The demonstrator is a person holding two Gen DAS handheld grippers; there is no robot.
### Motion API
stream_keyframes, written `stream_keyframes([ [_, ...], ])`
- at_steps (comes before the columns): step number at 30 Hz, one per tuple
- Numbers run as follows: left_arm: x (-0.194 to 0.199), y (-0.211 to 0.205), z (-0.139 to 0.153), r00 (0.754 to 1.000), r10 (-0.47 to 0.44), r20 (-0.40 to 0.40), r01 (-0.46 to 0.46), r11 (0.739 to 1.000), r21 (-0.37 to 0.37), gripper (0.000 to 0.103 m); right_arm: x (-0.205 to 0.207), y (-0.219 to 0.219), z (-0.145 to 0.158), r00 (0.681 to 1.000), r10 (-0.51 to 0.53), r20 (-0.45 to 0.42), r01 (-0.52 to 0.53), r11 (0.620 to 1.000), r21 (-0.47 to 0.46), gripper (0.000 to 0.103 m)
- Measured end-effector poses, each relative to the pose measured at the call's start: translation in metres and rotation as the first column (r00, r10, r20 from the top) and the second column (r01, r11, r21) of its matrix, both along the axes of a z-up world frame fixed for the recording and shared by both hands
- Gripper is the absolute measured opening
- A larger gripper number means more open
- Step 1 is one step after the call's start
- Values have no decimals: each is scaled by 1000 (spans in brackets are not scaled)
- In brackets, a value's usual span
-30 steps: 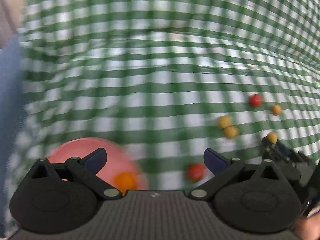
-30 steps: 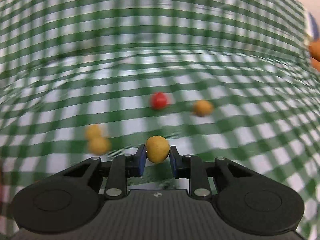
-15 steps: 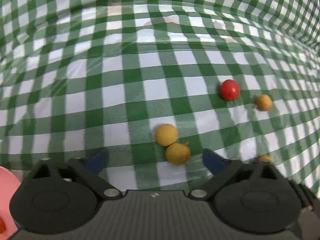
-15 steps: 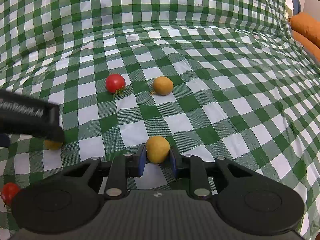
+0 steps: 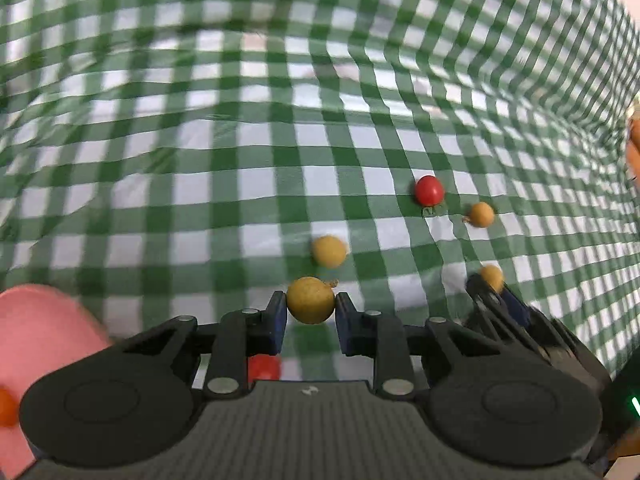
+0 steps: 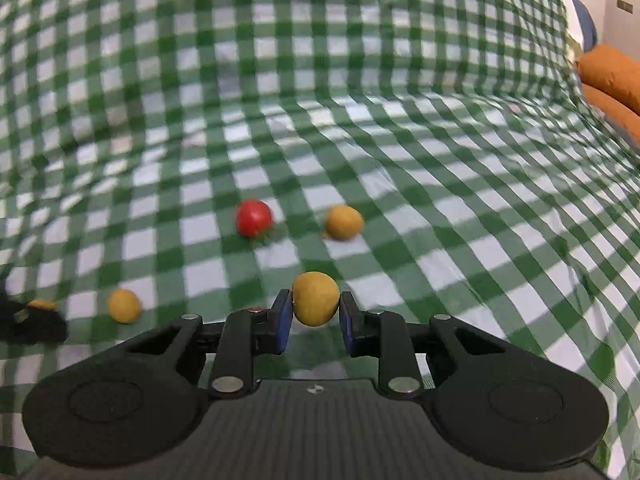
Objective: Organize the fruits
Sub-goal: 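Carry the yellow fruit over the pink plate with the right tool while the left tool does too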
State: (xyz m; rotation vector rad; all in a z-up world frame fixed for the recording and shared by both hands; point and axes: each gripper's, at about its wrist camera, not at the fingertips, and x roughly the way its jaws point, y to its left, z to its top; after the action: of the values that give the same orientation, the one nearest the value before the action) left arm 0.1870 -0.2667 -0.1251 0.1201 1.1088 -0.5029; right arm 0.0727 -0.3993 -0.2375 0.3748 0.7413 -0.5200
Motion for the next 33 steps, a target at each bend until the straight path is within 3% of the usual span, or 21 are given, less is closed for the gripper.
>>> stream_keyframes([
  [6,-46,87,37,995,58,86,-57,998,-15,29,-8,46,24,990,141,14,-139,986,-87,26],
  [14,-112,202,67,979,148,141,-156,987,45,29,-97,142,97,933,345,103,-343,939,-31,26],
  [18,-148,247,79,972,162,170,-173,984,48,29,-134,187,120,884,458,92,-464,885,44,26],
  [21,-176,265,84,963,165,212,-177,983,39,29,-149,218,140,845,527,92,-533,845,46,26],
  [26,-211,298,91,956,183,228,-184,983,-18,29,-167,258,176,805,582,118,-581,813,-46,26],
  [33,-234,321,107,936,206,286,-193,978,-76,29,-184,279,199,809,576,121,-566,817,-108,26],
])
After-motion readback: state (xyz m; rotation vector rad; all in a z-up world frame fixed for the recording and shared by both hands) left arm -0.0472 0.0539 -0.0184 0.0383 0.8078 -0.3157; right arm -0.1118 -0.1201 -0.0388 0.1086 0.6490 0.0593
